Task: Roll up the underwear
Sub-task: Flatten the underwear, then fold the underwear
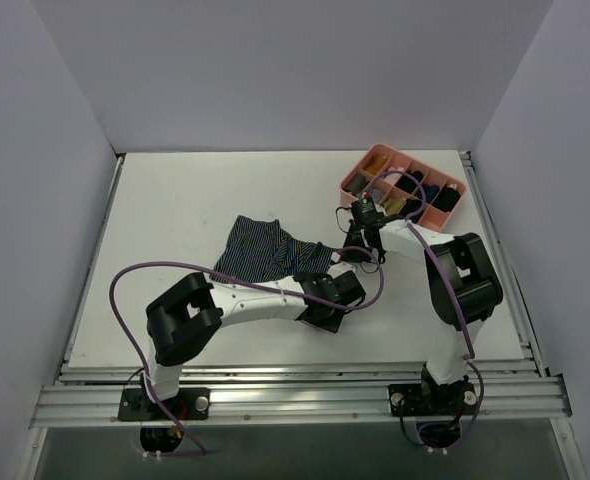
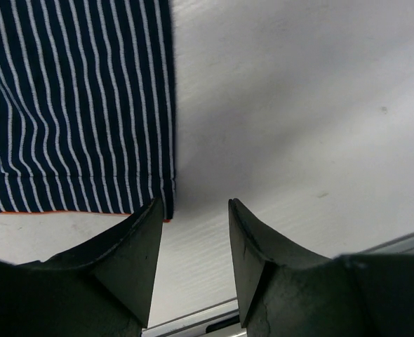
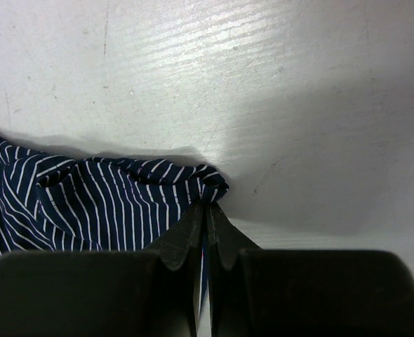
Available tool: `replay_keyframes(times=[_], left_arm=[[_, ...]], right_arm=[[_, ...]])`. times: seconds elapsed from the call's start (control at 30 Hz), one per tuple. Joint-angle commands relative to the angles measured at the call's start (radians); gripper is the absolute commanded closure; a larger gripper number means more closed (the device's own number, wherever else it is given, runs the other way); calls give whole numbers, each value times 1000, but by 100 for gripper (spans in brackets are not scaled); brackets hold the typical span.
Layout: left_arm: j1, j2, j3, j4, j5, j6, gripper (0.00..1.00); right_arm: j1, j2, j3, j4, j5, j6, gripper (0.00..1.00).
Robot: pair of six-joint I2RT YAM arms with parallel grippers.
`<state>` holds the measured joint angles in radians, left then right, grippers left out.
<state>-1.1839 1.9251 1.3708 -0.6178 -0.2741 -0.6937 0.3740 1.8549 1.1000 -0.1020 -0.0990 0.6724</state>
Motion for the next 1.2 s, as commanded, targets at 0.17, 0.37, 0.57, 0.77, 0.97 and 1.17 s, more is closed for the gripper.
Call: replay_keyframes(times=[0.17, 0.37, 0.57, 0.77, 0.97, 1.17], left_arm=[[-10, -41, 7, -13, -135, 46, 49], [-10, -12, 16, -14, -116, 72, 49], [-11, -2, -32, 23, -88, 53, 50], [-26, 41, -36, 38, -79, 42, 57], [-62, 32, -39, 26, -86, -7, 85], [-74, -35, 20, 10, -30, -59, 98]], right_arm=[[3, -2, -58, -85, 12, -36, 100], [2, 3, -60, -82, 10, -36, 100], [-3, 6, -58, -81, 2, -25, 100], [-4, 4, -51, -90, 13, -19, 100], [-12, -20, -43, -132, 36, -17, 100], [-90, -98, -35, -283, 140, -30, 100]])
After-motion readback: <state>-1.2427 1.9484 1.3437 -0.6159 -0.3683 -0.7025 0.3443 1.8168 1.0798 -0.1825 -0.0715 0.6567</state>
